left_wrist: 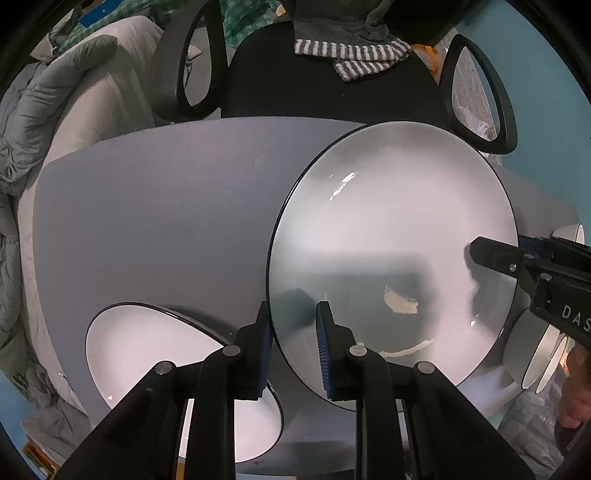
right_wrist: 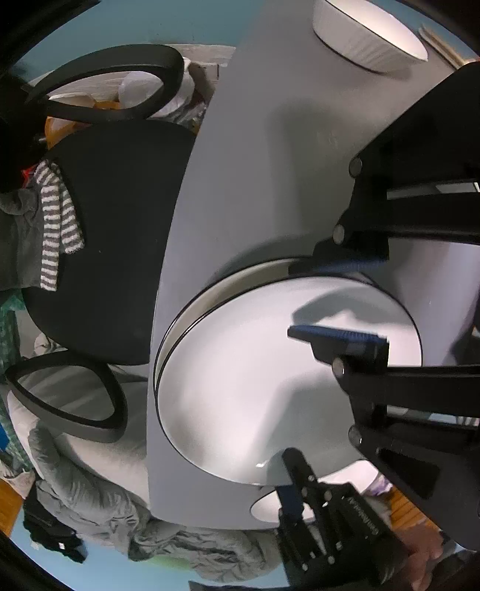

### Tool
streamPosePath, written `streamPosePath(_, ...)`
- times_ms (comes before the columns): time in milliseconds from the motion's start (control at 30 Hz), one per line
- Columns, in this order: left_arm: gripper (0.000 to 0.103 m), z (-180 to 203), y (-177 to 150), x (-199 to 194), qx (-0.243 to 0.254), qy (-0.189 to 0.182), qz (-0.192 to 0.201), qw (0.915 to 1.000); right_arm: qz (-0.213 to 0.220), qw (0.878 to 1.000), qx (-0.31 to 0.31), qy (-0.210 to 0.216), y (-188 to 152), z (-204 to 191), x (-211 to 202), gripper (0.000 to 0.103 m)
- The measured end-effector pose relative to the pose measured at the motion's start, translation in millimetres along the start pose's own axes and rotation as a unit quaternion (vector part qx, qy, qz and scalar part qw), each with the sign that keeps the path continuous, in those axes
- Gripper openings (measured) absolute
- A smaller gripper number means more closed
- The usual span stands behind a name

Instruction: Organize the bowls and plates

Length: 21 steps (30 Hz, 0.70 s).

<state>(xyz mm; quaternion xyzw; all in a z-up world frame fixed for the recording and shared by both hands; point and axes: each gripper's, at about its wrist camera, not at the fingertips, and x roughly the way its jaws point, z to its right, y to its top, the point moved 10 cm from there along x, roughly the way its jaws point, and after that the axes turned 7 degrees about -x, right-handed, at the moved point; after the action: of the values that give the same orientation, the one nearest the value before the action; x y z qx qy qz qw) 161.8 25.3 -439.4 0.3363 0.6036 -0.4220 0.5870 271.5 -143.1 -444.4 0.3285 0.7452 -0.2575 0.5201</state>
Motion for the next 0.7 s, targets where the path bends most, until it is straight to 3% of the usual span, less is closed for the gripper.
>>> streamPosePath(267,0.030,4.7,-3.7,-1.0,0.005,0.014,0.007,0.9999,0.003,0.999,-0.014,-0.030,0.3,-8.6,1.3,0.044)
streamPosePath(367,0.039,9.0,-7.0,-2.3,0.021,0.021,0.013,0.9995,0.005,0.999,-0.015,-0.041,1.0,-9.6,1.7,0.048)
streamPosePath(467,0.040,9.7,-9.1,-2.5,0.030,0.032,0.020,0.9988,0.006,0.999,-0.009,-0.049,2.1,-9.6,2.1,0.049)
streamPosePath(700,0.040,6.7,-11.7,-5.4,0.016,0.018,0.026,0.9994,0.012,0.997,-0.015,-0.076,-0.4,-9.9,-1.2,0.049)
